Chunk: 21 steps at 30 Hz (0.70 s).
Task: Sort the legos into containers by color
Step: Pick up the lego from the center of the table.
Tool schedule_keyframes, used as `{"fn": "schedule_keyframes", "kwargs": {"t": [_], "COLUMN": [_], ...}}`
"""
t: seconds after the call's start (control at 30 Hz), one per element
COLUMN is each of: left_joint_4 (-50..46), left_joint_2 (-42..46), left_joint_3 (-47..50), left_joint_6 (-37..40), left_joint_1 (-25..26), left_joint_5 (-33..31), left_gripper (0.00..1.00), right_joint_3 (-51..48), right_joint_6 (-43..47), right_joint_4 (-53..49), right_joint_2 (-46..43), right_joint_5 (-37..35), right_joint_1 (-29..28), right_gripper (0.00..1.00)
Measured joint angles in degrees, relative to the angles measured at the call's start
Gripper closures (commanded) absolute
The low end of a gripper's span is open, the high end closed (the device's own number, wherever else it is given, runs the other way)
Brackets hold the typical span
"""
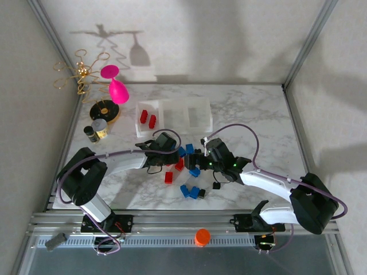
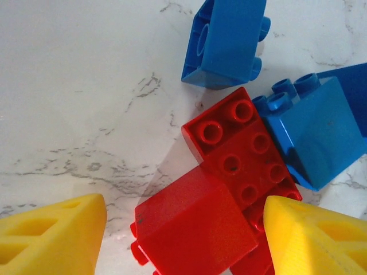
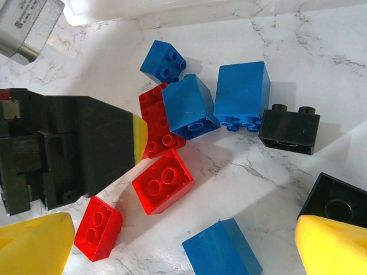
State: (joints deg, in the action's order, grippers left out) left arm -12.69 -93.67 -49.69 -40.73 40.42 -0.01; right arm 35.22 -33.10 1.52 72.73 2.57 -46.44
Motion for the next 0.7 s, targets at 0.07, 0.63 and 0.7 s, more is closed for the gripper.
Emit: {"fn": "schedule_keyframes", "kwargs": {"t": [0.07, 0.63, 0.7], "left_joint_4": [0.07, 1.36, 1.40], "left_joint_2": [-0.37, 2.08, 2.08], "left_joint_3": [0.02, 3.43, 3.43], "left_joint_6": [-0.39, -1.57, -1.60], "left_joint_1": [0.00, 0.04, 0.04], "left_joint_5": [-0.55, -2.54, -2.62], "left_gripper": [0.34, 0.50, 0.55], "right_joint_3": [0.00, 0.00, 0.00], "right_joint_6": [0.00, 0.02, 0.04], "right_joint_4": [0.00, 0.26, 0.31], "right_joint_2": [0.00, 0.61, 0.61], "right_joint_5": [0.00, 0.04, 0.04], "right_joint_1": [0.00, 0.00, 0.00], "right_gripper": [0.01, 0.01, 0.01]}}
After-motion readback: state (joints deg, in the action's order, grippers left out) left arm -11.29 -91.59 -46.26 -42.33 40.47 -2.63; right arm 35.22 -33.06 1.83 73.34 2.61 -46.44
